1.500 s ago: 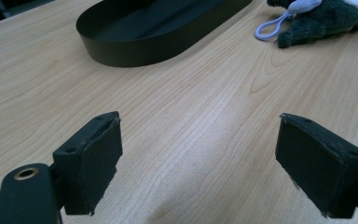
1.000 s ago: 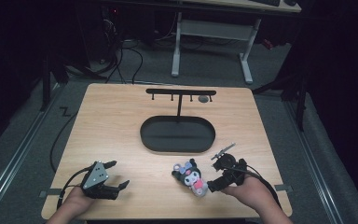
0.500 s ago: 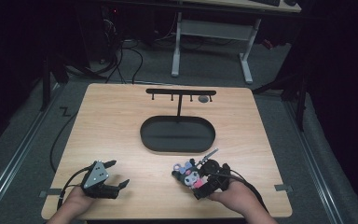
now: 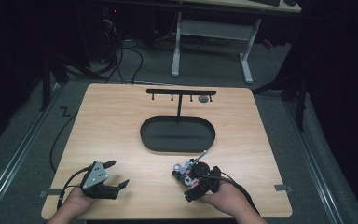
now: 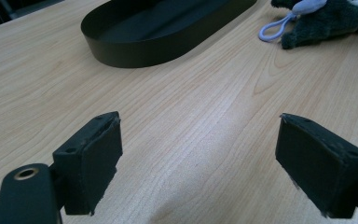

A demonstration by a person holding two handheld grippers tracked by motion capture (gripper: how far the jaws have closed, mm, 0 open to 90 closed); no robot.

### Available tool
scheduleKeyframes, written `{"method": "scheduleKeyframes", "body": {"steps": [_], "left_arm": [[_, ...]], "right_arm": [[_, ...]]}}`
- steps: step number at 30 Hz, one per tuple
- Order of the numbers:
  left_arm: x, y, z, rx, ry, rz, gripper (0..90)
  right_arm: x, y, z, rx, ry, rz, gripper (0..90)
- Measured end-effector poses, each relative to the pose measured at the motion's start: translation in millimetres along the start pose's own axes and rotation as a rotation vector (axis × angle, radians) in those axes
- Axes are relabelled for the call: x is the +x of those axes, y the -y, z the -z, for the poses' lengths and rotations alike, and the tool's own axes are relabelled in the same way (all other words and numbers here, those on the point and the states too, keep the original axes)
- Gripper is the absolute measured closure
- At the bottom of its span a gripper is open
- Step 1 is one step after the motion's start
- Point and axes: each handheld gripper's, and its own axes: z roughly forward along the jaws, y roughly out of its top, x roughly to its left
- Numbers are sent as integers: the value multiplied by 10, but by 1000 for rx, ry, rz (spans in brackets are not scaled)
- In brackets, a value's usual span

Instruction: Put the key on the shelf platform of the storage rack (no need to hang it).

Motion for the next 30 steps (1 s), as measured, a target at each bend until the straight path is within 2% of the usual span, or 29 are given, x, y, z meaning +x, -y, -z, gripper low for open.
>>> {"method": "scheduleKeyframes", "body": {"steps": [9, 11, 18, 21, 30], "left_arm": [[-2, -3, -6, 3, 0, -4, 155], [-7, -4, -7, 6, 1, -8, 155], [7, -6, -15, 8, 0, 2, 155], [14, -9, -19, 11, 0, 9, 155], [-2, -8, -17, 12, 3, -5, 155]], "right_arm": [[19, -22, -51, -3, 7, 13, 110], [29, -8, -61, -14, 6, -4, 118], [44, 16, -94, 2, 27, 1, 148], [34, 13, -118, 1, 22, -6, 149], [32, 15, -176, 2, 11, -15, 158]]}}
